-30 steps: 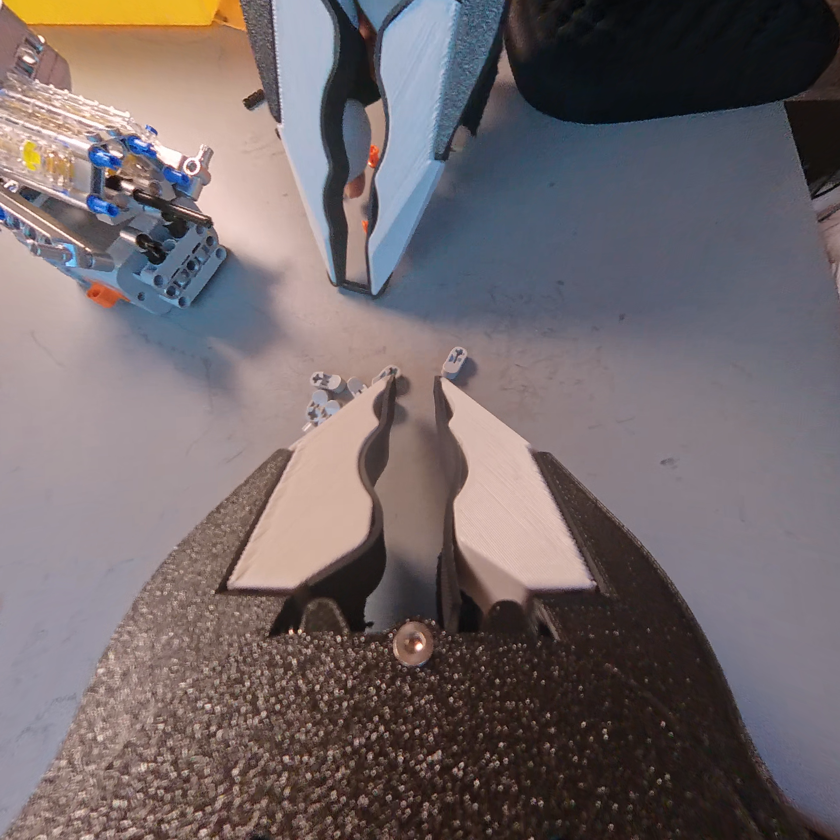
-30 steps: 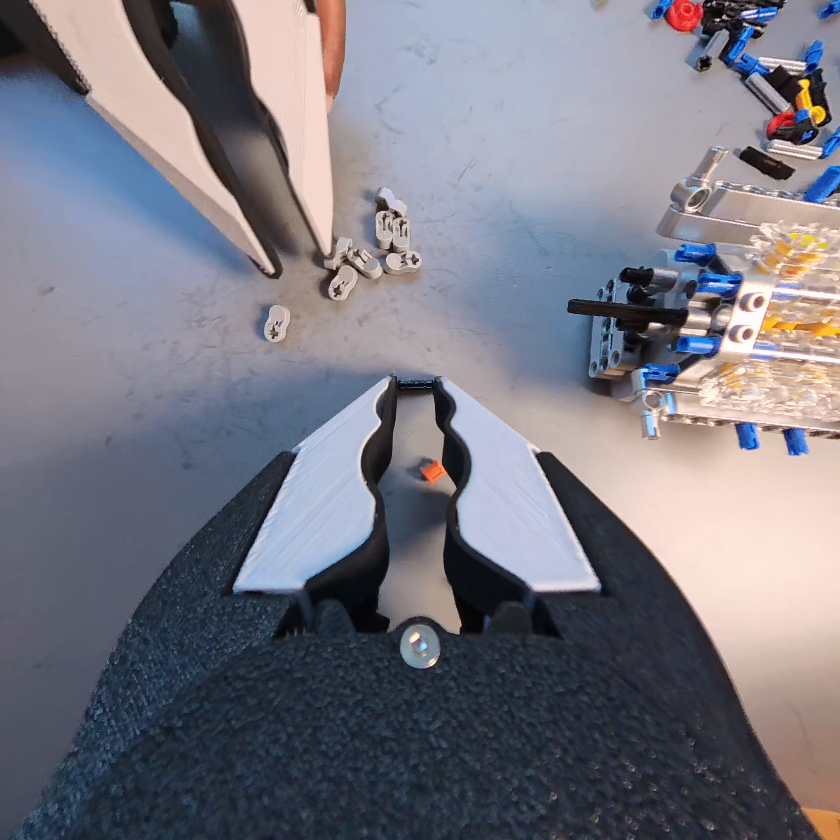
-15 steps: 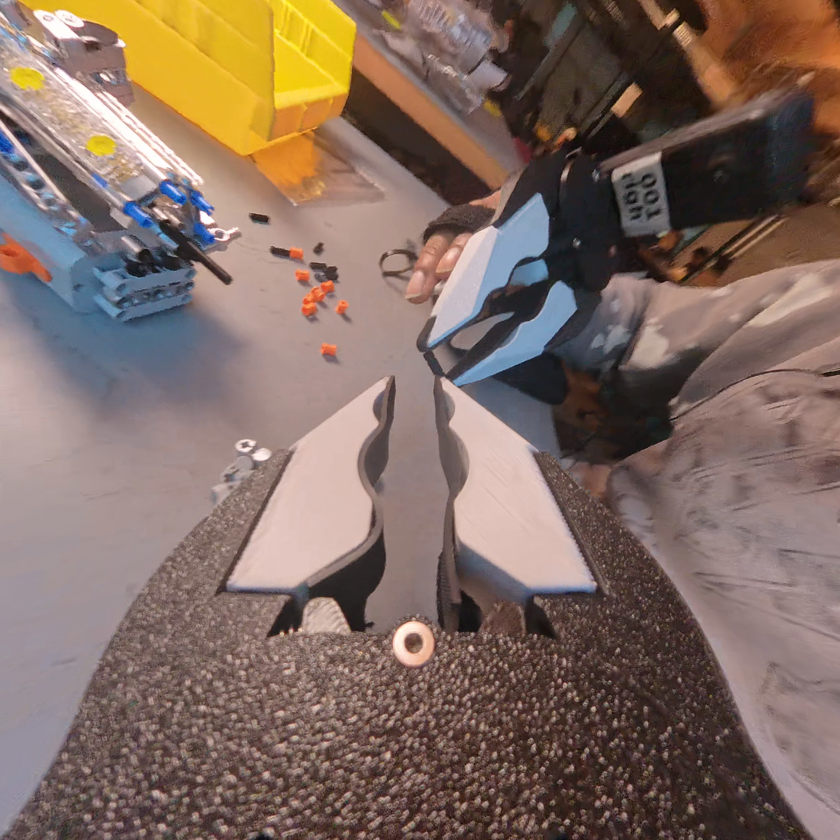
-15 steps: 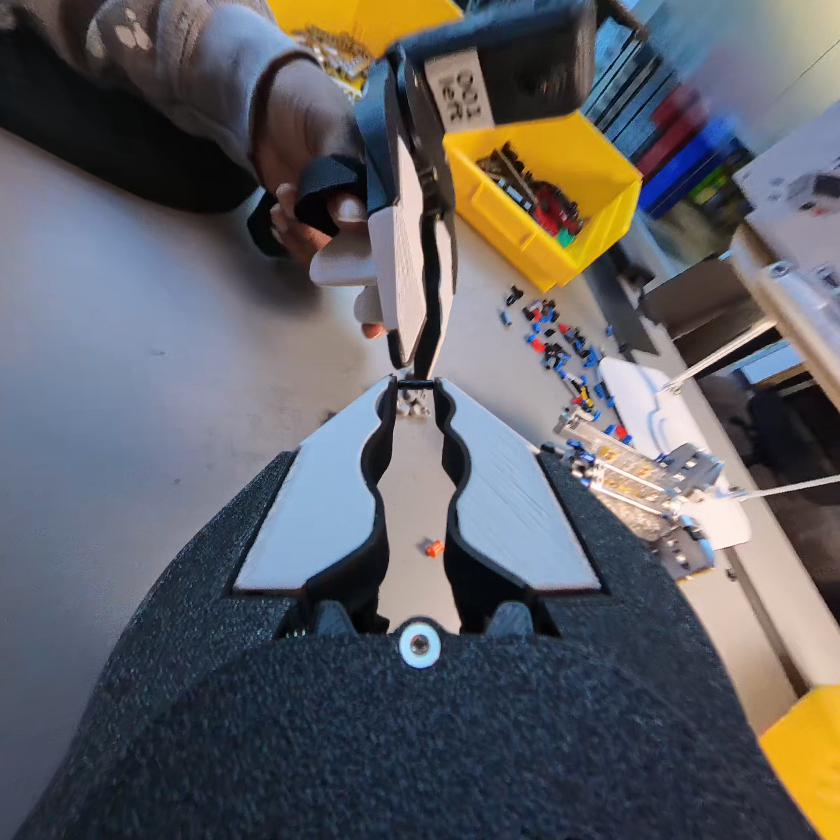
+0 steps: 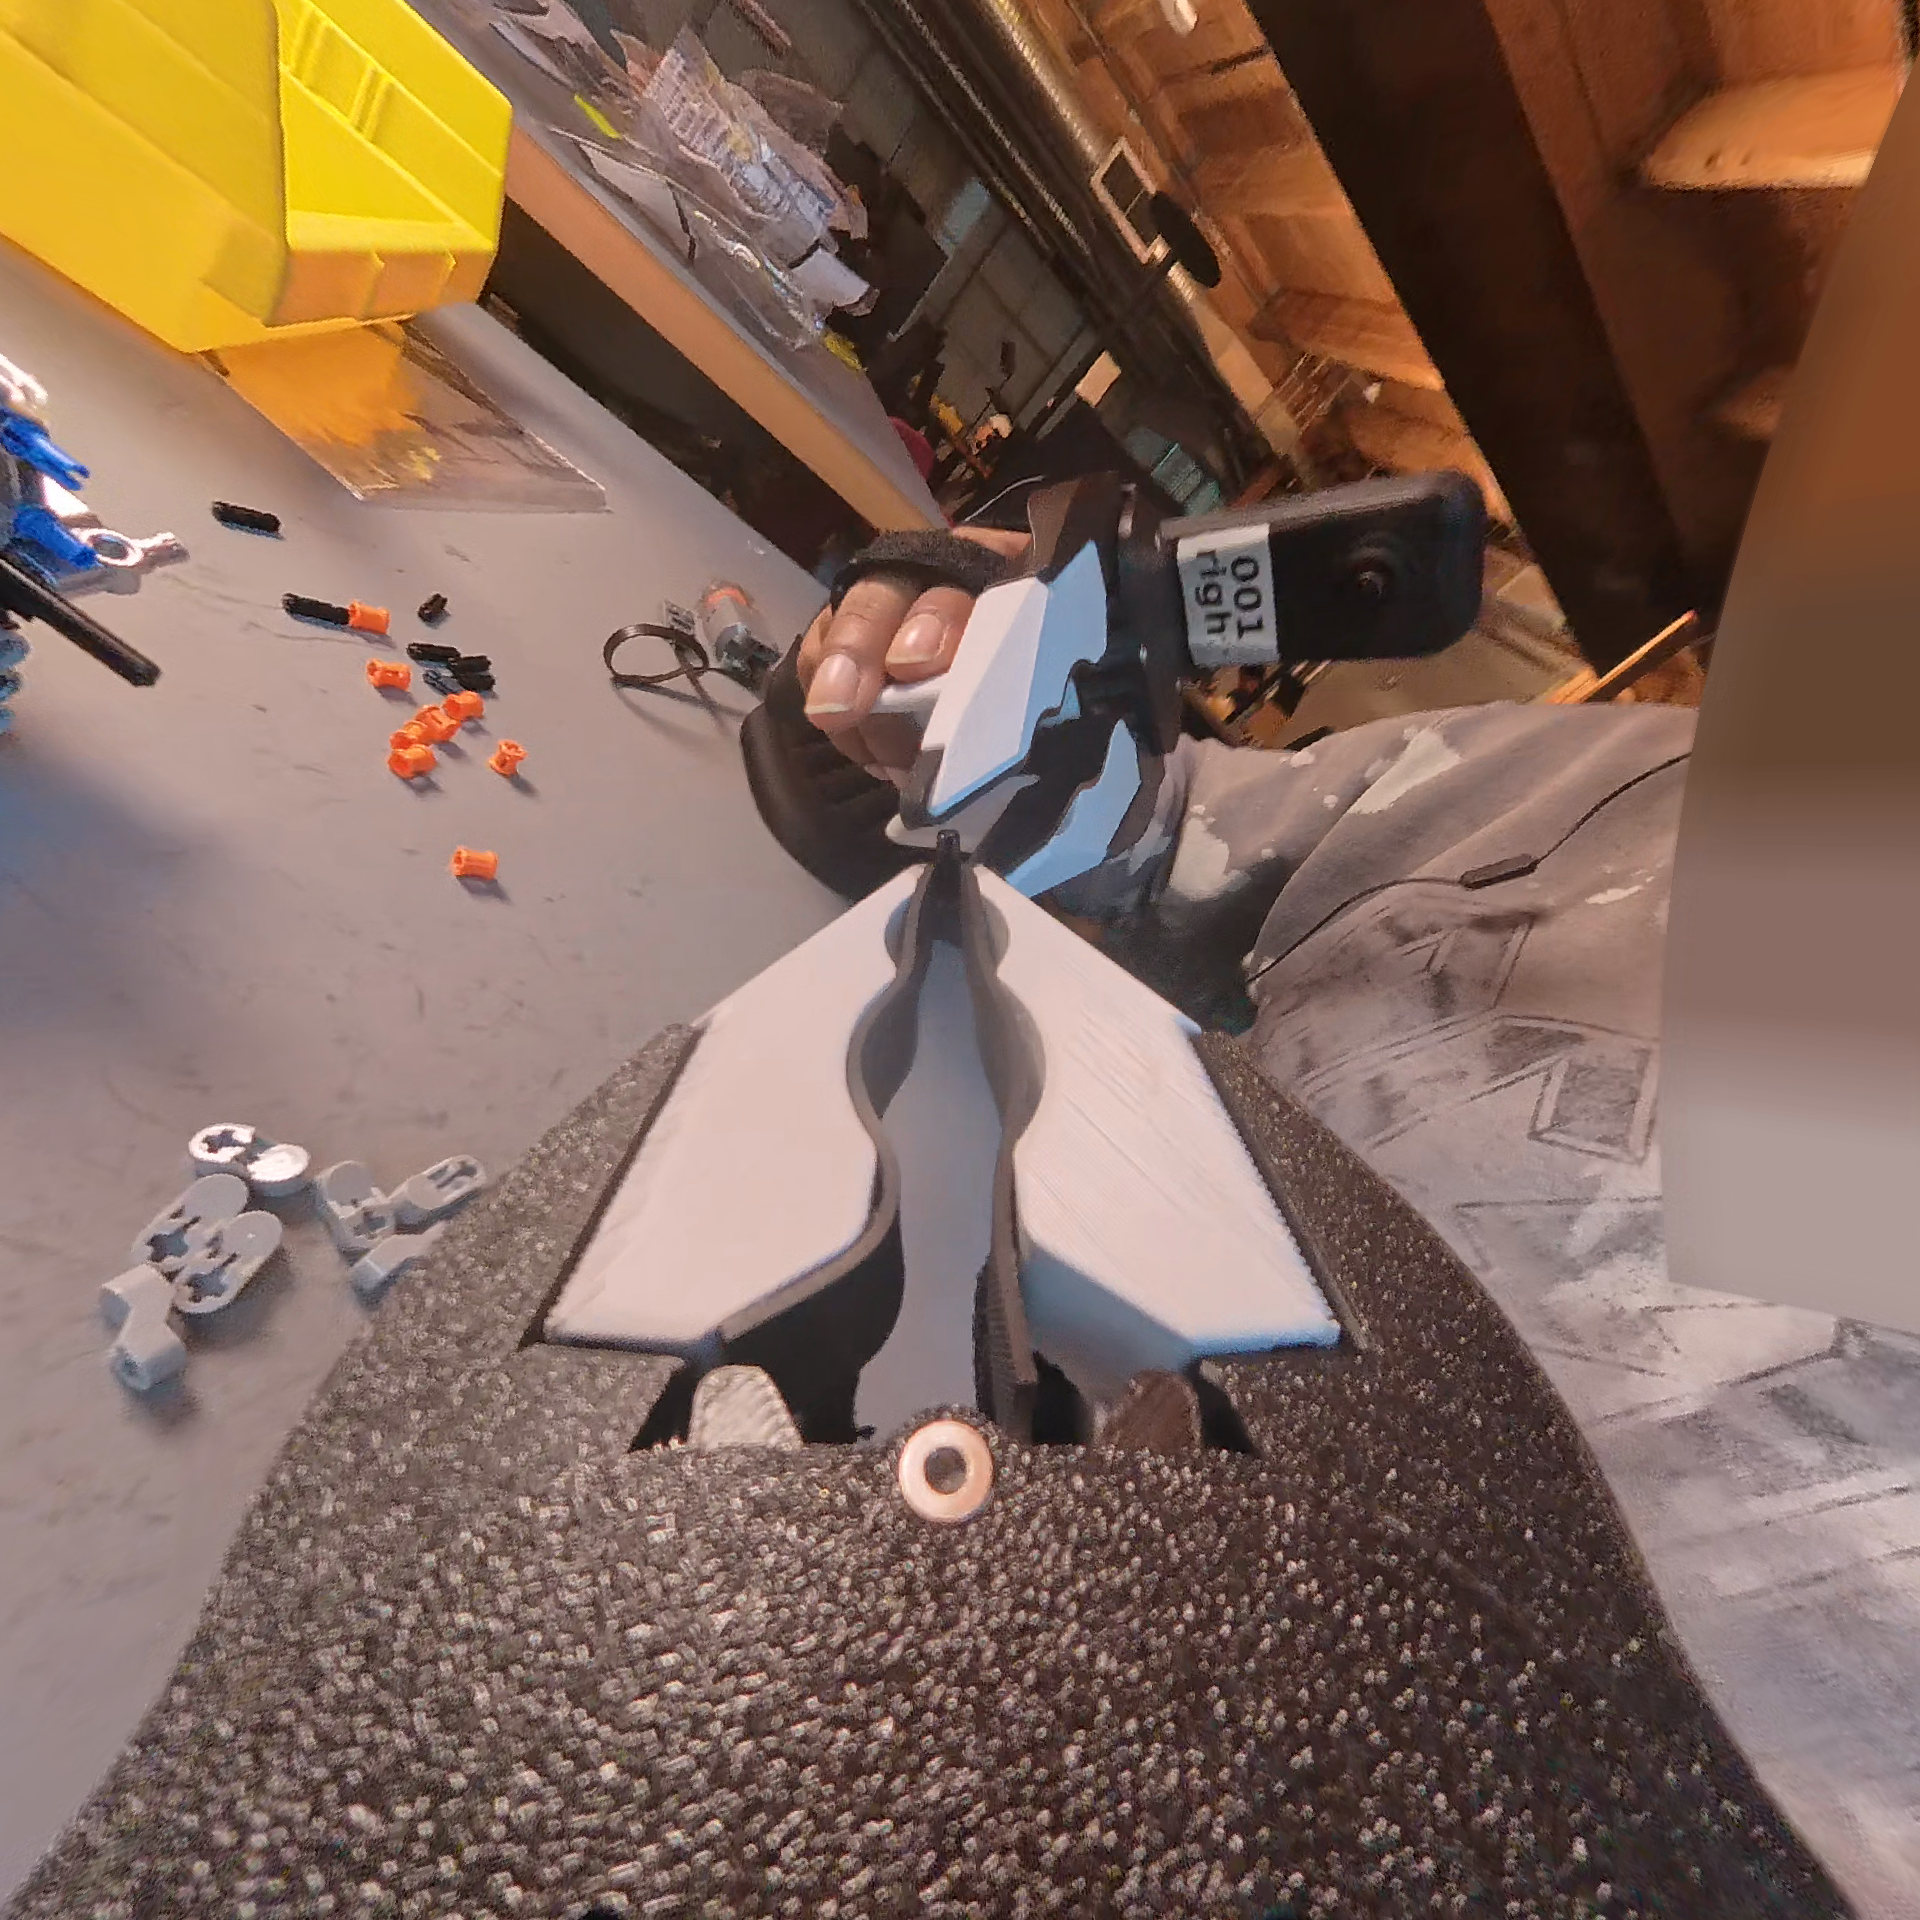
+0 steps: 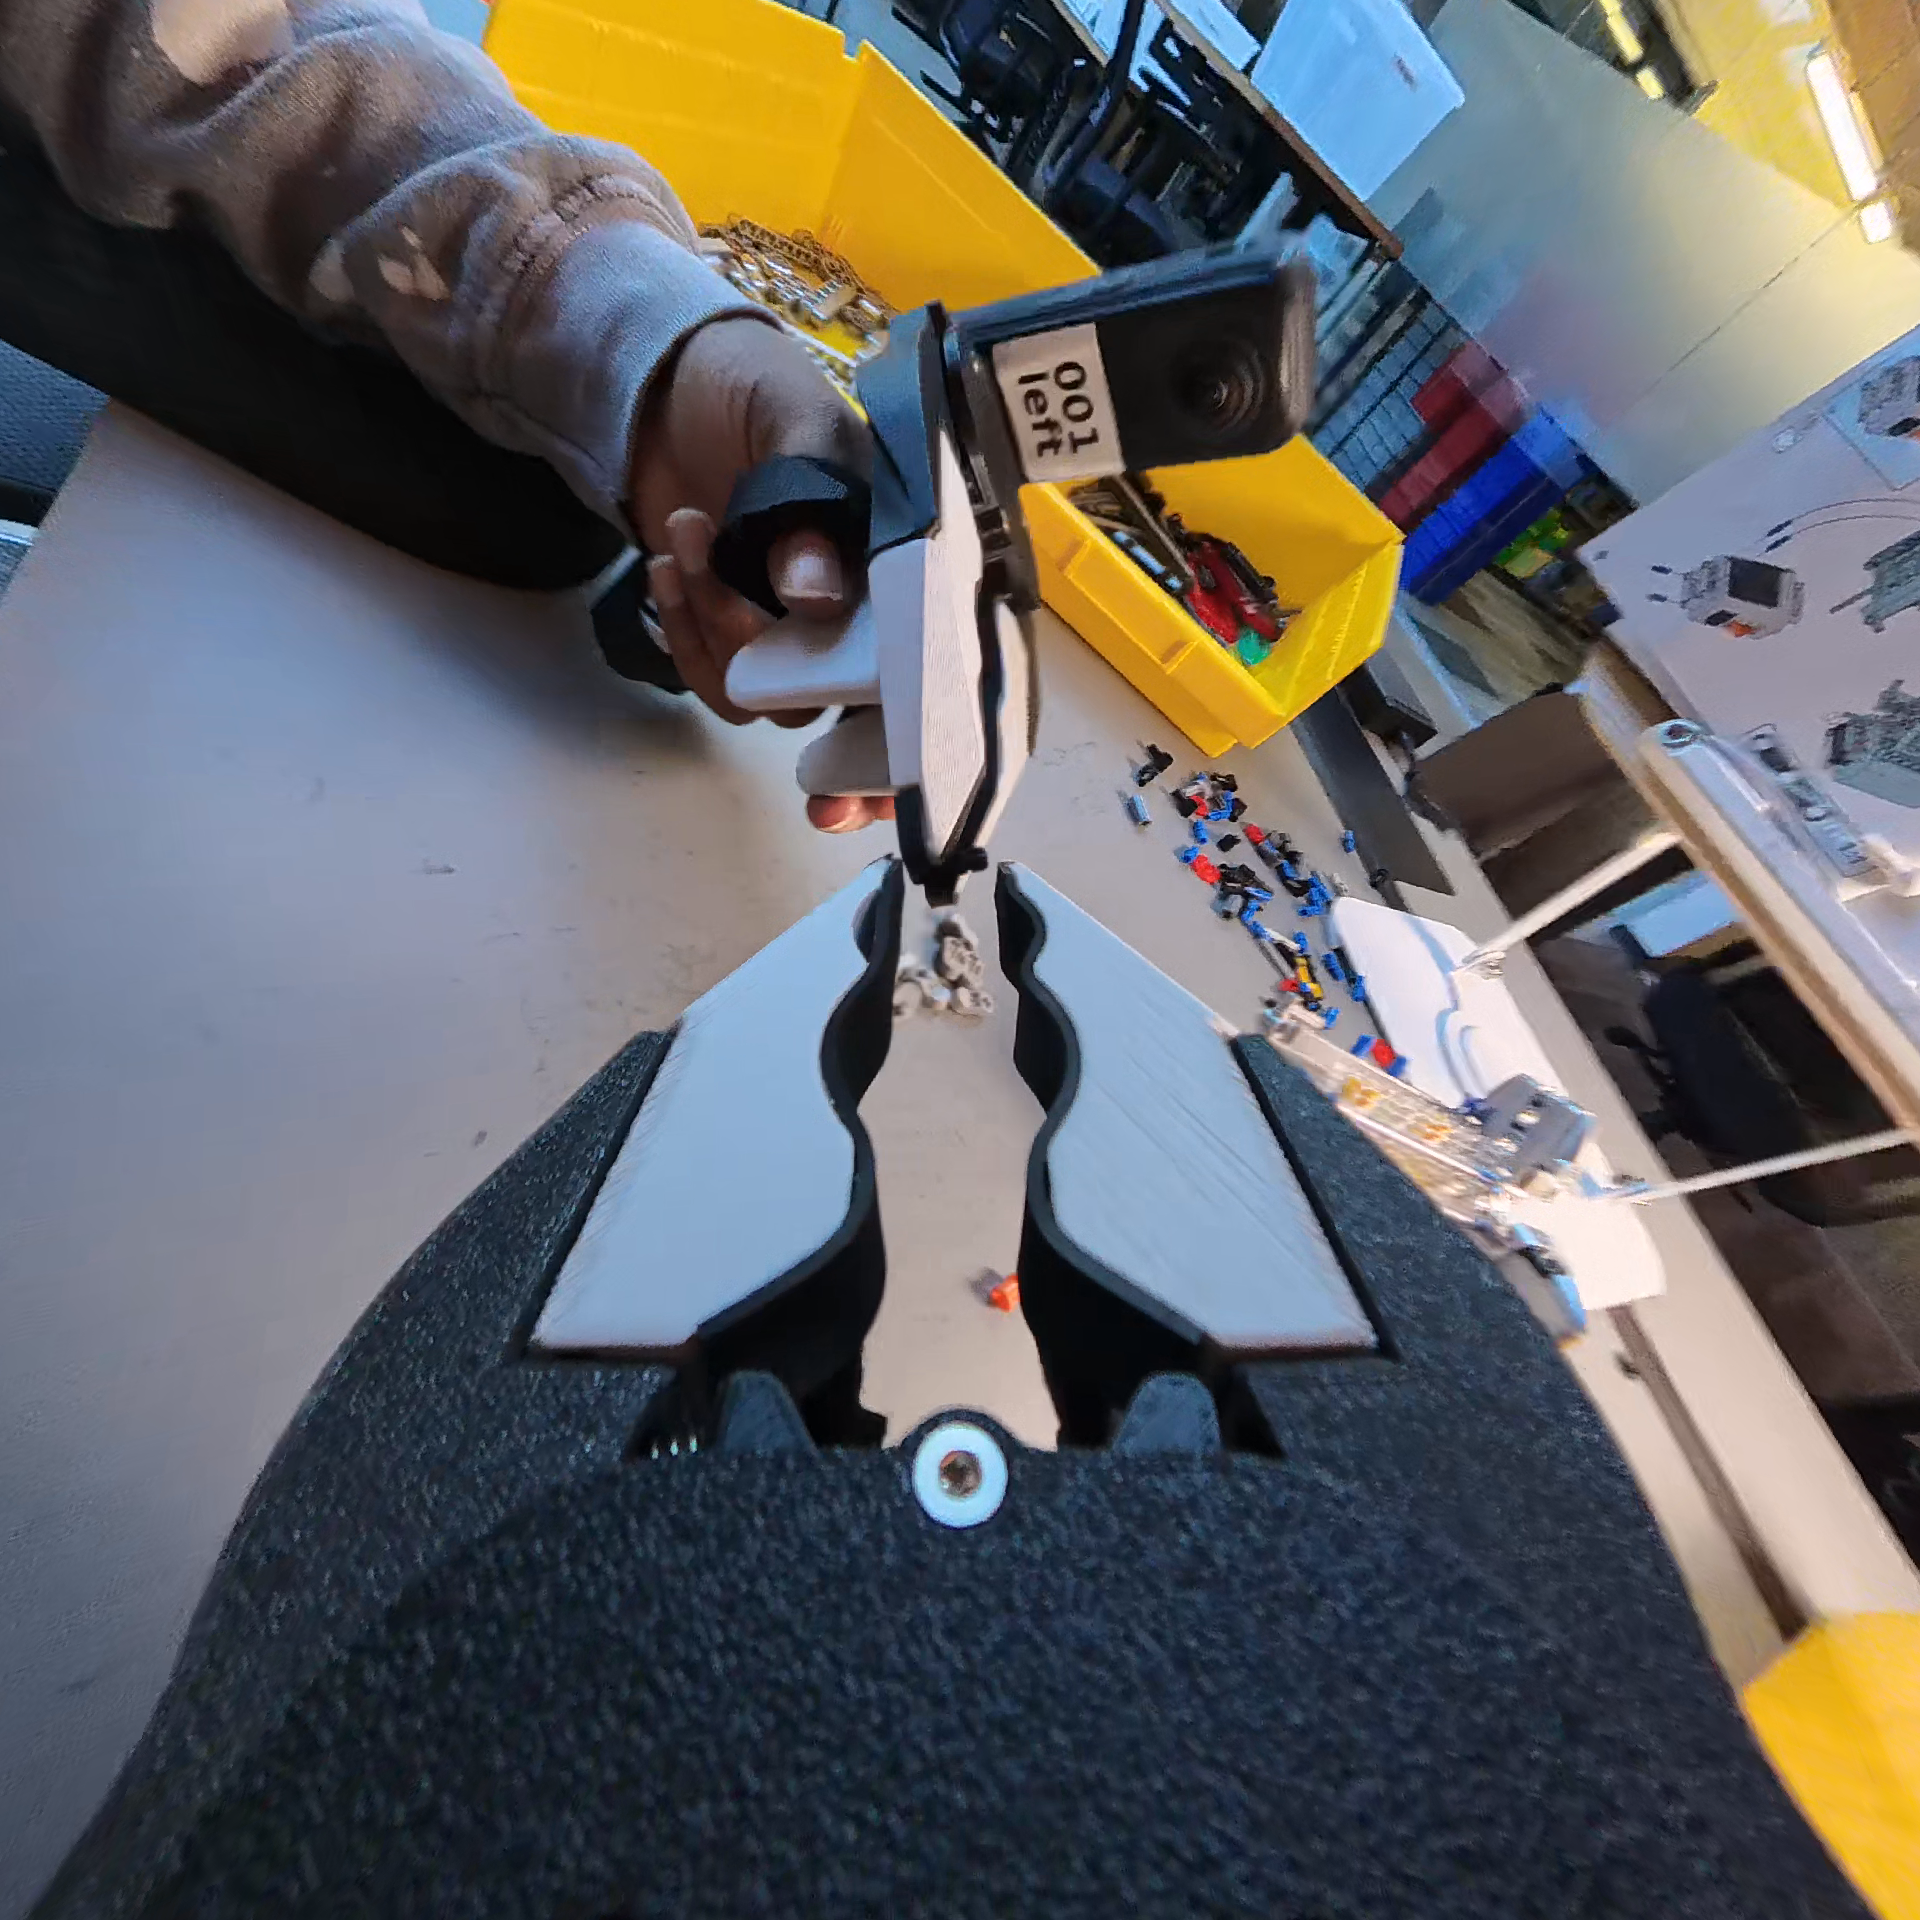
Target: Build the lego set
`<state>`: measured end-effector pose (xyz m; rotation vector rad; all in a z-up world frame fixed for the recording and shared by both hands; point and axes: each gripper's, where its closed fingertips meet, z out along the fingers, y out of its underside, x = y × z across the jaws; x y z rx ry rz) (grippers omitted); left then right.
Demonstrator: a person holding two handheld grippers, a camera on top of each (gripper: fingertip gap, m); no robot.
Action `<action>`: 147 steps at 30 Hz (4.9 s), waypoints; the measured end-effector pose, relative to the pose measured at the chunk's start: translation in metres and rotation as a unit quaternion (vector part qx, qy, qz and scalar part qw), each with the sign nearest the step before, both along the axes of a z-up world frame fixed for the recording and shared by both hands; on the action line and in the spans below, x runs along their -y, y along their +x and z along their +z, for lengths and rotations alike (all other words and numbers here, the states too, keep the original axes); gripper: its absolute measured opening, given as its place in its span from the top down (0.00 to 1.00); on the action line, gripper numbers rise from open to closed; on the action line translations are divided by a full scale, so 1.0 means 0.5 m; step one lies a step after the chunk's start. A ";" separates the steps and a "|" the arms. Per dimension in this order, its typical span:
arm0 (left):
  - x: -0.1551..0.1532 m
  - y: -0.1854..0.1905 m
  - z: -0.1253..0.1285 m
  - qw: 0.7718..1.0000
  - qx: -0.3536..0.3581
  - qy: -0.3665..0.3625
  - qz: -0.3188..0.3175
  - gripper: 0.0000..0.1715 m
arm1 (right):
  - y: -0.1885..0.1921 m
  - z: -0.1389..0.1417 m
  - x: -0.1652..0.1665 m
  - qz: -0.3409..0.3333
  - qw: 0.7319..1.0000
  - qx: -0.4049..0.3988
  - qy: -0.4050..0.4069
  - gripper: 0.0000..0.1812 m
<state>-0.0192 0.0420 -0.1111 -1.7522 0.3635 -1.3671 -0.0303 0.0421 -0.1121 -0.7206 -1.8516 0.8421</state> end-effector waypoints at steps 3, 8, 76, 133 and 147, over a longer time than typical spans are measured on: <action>-0.001 0.002 -0.033 0.989 -0.134 0.059 0.015 0.99 | 0.016 -0.006 0.018 0.048 0.993 0.062 -0.085 0.90; -0.020 -0.008 -0.079 0.917 -0.358 0.163 0.064 0.99 | 0.015 -0.036 -0.009 0.027 0.979 0.154 -0.130 0.92; 0.003 -0.050 -0.203 0.885 -0.457 0.088 -0.026 0.97 | -0.011 -0.183 -0.016 0.020 0.952 0.297 -0.066 0.98; 0.005 -0.042 -0.203 0.894 -0.440 0.075 -0.037 0.97 | -0.014 -0.185 -0.007 0.118 0.882 0.365 0.276 0.99; 0.005 -0.040 -0.204 0.891 -0.446 0.076 -0.036 0.97 | -0.013 -0.196 -0.005 0.090 0.901 0.358 0.230 0.98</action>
